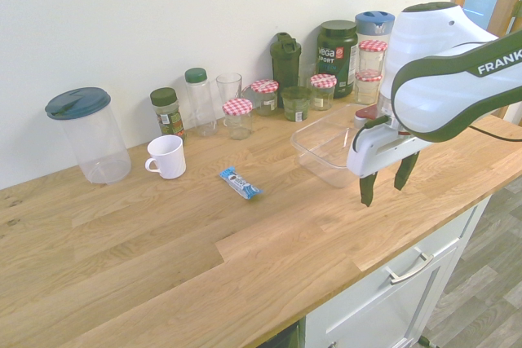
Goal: Put the protein bar into the container
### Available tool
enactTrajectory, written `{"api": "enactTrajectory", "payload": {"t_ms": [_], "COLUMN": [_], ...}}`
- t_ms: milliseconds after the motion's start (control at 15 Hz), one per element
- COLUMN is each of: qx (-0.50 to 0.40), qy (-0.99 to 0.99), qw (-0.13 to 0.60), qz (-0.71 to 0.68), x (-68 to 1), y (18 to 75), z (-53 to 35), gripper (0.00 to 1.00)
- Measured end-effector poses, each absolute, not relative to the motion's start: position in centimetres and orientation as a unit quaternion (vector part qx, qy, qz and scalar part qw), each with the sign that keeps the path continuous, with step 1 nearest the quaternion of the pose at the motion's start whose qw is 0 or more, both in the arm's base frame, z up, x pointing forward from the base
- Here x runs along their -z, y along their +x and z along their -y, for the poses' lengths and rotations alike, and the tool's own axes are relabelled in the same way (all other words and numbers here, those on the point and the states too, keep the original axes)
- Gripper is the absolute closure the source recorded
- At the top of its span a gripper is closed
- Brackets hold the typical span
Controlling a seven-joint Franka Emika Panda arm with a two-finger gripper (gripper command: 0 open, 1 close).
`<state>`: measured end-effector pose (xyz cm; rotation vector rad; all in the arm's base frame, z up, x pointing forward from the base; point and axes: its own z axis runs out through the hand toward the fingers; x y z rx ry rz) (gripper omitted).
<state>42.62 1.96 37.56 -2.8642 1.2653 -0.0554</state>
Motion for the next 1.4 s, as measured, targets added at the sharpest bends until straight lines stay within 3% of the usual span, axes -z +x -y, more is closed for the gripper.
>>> {"api": "enactTrajectory", "payload": {"t_ms": [467, 933, 1400], "qx": [0.035, 0.064, 0.055], "qy": [-0.924, -0.930, -0.929], "qw": [-0.002, -0.019, -0.041], "qz": [-0.382, -0.361, -0.364], "x": [-41.5, -47.9, -44.7], "y": [44.5, 51.6, 58.8], "z": [-3.9, -12.7, -21.3], "gripper": [0.00, 0.00, 0.00]}}
